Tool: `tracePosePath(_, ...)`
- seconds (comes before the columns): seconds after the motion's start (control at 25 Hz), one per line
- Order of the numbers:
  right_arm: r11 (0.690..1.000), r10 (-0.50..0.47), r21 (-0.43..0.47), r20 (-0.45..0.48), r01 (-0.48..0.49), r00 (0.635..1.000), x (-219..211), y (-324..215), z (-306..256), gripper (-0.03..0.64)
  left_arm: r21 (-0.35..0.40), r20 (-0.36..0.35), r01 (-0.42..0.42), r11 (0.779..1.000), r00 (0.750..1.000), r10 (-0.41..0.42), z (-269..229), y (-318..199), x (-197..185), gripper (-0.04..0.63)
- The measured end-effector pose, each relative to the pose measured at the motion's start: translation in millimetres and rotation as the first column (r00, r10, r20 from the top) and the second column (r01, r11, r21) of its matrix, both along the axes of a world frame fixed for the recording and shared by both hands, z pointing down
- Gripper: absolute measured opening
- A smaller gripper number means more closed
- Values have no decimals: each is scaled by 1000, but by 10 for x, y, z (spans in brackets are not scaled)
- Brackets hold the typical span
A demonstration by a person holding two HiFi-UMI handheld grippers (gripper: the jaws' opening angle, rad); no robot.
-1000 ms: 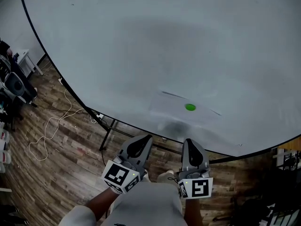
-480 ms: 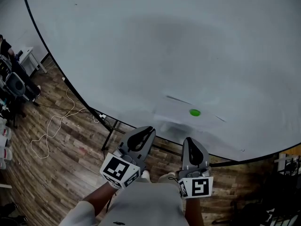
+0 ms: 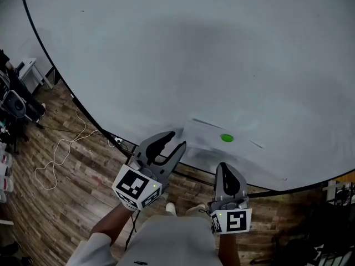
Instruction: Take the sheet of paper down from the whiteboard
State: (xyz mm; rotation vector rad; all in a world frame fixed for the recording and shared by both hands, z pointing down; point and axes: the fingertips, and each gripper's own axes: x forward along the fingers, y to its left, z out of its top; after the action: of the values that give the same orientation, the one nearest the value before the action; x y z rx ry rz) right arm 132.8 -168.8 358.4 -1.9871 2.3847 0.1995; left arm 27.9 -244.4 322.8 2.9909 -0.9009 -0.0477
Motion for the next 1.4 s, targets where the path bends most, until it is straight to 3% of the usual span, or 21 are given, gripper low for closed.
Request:
tracePosePath(0.88,999,34,-8,-10,-34,999,108,-130,-34,12,-4,64,-147,989,987,147,-28,-160,301,127)
tracePosePath(1.4,999,32,0,-12,-32,999,84,-180,-105,12,-30,29,-152,988,988,153,-1,-216,258,26)
